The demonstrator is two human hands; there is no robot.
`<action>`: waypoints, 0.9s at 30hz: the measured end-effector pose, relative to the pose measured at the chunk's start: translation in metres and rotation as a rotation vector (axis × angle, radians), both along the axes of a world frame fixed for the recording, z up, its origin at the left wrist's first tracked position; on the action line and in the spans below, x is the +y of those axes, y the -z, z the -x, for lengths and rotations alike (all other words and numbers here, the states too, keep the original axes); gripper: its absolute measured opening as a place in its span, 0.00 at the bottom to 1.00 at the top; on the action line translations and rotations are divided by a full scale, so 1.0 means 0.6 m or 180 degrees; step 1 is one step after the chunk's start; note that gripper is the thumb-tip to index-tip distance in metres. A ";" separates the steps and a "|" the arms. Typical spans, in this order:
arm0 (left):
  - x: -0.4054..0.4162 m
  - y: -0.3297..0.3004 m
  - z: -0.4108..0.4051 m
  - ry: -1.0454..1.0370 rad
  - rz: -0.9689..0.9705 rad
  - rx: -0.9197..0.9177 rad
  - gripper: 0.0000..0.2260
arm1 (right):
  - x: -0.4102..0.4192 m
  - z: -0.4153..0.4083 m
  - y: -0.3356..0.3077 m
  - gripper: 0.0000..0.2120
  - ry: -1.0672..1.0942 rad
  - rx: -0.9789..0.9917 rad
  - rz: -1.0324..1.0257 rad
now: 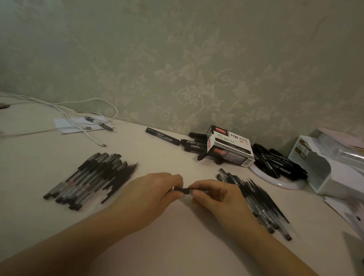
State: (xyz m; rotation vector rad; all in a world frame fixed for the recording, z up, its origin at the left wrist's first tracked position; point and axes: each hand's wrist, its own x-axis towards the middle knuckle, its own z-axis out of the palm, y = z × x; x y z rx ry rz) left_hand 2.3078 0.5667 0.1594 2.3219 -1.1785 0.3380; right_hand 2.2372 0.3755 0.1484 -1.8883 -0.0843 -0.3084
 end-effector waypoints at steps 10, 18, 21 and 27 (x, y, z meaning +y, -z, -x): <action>0.035 -0.033 -0.025 -0.1095 0.0889 -0.0311 0.06 | 0.008 -0.004 0.009 0.12 0.0581 -0.0132 0.0163; 0.128 -0.048 -0.086 -0.2673 0.0141 0.0296 0.06 | 0.008 -0.007 0.016 0.09 0.0595 -0.0075 0.0291; 0.133 -0.042 -0.091 -0.2775 -0.0249 0.0520 0.07 | 0.009 -0.005 0.015 0.09 0.0574 -0.0094 0.0299; 0.137 -0.035 -0.095 -0.2787 -0.0492 0.0580 0.10 | 0.012 -0.004 0.015 0.07 0.0677 -0.0063 0.0317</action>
